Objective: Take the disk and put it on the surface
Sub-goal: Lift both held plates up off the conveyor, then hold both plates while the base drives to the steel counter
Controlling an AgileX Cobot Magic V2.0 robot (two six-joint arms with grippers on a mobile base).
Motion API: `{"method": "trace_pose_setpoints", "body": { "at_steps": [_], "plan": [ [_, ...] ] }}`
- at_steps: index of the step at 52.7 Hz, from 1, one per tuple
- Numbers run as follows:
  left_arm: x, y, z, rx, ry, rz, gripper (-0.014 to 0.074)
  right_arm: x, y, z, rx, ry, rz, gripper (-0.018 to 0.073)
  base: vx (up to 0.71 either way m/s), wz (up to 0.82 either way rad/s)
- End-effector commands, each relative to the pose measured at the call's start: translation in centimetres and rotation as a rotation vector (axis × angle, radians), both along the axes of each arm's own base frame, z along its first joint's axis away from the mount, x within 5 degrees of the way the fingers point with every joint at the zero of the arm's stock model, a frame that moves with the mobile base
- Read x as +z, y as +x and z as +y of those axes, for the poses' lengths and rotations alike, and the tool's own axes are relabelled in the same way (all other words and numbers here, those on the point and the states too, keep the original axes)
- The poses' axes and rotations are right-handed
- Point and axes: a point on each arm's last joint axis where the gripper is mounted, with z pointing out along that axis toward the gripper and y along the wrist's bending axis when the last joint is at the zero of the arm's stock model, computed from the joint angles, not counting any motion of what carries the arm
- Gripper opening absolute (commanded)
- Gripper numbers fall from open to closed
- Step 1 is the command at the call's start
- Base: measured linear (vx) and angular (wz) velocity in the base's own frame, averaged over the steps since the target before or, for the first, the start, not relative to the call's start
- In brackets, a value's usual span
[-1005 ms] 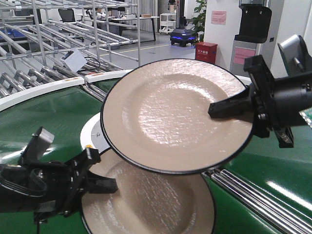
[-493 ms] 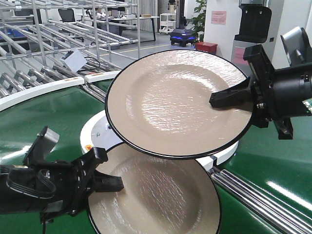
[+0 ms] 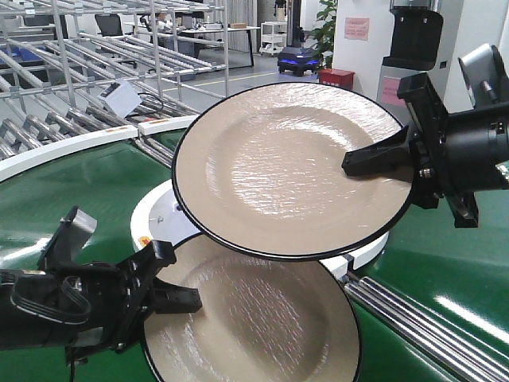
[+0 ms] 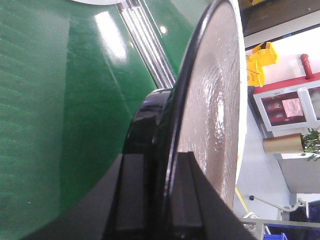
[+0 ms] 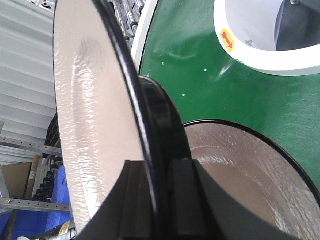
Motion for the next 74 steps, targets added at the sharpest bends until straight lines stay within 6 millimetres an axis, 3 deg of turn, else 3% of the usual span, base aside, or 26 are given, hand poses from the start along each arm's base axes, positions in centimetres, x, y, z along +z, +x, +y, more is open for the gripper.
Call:
{"method": "trace_pose_setpoints", "body": {
  "at_steps": [1, 38, 74],
  "plan": [
    [2.56, -0.24, 0.04, 0.057, -0.114, -0.045, 0.0001, 3.39, -1.23, 0.04, -0.035, 0.127, -0.111, -0.0008, 0.0, 0.0],
    [2.56, -0.24, 0.04, 0.058, -0.114, -0.046, 0.0001, 3.4, -1.25, 0.04, -0.034, 0.127, -0.112, -0.0008, -0.03, 0.0],
    [2.56, -0.24, 0.04, 0.058, -0.114, -0.046, 0.0001, 3.43, -1.28, 0.04, -0.034, 0.128, -0.113, -0.0008, -0.24, 0.0]
  ]
}}
